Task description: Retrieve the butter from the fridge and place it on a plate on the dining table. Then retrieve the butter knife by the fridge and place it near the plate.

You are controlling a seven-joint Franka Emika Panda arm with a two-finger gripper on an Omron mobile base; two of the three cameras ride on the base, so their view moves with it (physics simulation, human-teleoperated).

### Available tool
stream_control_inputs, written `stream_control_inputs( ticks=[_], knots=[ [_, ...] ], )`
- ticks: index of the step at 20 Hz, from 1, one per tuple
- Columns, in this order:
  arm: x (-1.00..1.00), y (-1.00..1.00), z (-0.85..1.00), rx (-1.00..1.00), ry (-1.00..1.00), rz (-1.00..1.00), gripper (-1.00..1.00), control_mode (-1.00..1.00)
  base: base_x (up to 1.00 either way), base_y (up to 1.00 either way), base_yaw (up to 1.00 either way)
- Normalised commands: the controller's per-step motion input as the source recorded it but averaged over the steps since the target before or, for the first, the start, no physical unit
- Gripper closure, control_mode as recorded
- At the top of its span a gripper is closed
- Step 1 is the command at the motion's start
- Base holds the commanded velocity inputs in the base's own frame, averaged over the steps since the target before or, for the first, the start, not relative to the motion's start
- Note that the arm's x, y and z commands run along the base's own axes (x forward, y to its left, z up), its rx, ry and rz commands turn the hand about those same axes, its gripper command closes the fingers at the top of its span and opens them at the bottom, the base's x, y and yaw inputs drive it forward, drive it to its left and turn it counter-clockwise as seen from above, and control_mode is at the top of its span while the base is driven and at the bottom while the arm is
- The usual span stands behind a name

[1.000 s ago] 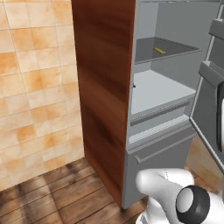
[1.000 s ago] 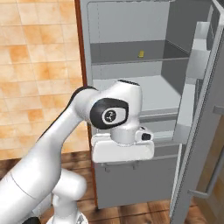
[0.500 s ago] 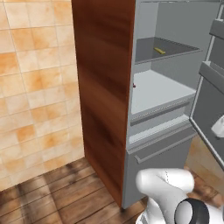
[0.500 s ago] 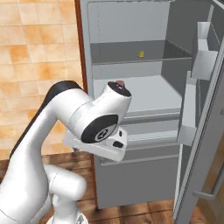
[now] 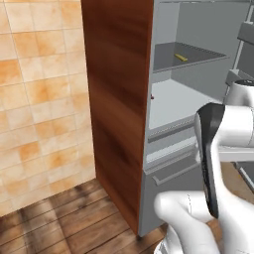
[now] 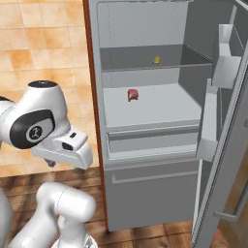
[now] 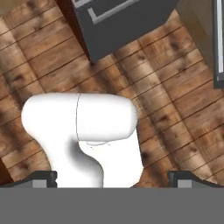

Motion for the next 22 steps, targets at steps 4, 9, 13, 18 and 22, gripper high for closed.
stream_control_inputs(
  ticks=[4, 9, 13, 18, 22],
  knots=[
    [0.33, 0.54, -0.24, 0.01, 0.02, -0.39, -1.0, -1.0, 0.0, 0.0, 0.0],
    [0.17, 0.07, -0.06, 0.0, 0.14, -0.2, -1.0, -1.0, 0.0, 0.0, 0.0],
    [0.0, 0.0, 0.0, 0.0, 0.0, 0.0, -1.0, -1.0, 0.0, 0.0, 0.0],
    [0.0, 0.0, 0.0, 0.0, 0.0, 0.0, -1.0, -1.0, 0.0, 0.0, 0.0],
    [0.0, -0.08, -0.01, 0.0, 0.0, 0.0, -1.0, 1.0, 0.0, -0.33, 0.0]
  ],
)
